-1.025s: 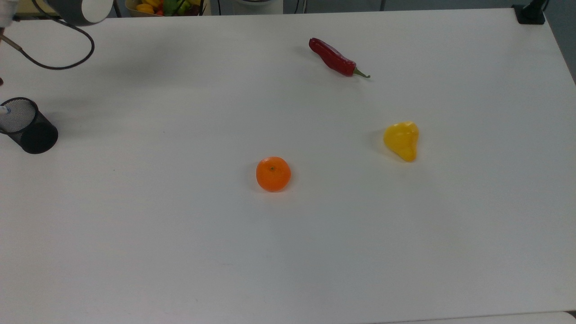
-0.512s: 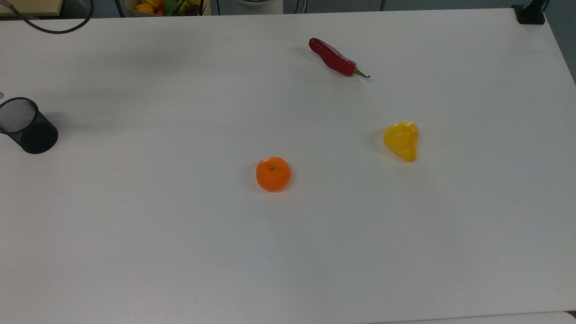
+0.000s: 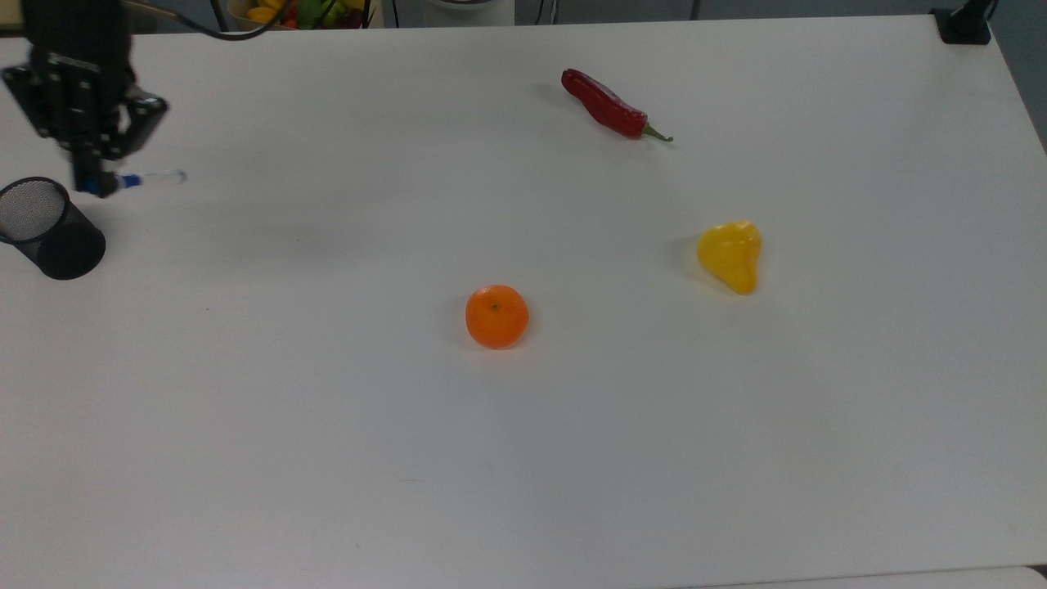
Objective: Take marker pen
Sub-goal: 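Carry the marker over the table beside the orange and lower it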
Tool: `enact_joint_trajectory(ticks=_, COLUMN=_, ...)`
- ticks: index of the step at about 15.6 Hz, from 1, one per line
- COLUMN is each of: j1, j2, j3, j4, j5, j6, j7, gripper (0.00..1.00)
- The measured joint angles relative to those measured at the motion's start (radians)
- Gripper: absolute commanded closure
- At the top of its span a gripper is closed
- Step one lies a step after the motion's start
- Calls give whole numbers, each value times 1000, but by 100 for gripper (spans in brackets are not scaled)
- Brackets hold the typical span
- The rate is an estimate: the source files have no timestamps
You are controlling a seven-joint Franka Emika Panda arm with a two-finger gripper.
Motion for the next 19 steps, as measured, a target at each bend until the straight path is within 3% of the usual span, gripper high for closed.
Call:
enact_joint_trajectory(ticks=5, j1=5, j2=-9, j3=126, j4=-2, j5=0, j6=-209, j7=31, gripper=100)
enact_joint_trajectory(ticks=11, j1=25, j2=-7, j3=299, j4=-18, j5=0, j6=-298, j7=142, gripper=100)
enact_joint_trajectory(ticks=15, j1=61, j2=15, j3=368, j4=-35, j5=0, j6=-302, j7=182, gripper=100)
enact_joint_trajectory(ticks=19, j1=112, j2=64, j3=394, j4=-40, j5=0, j6=-302, j7=204, gripper=100)
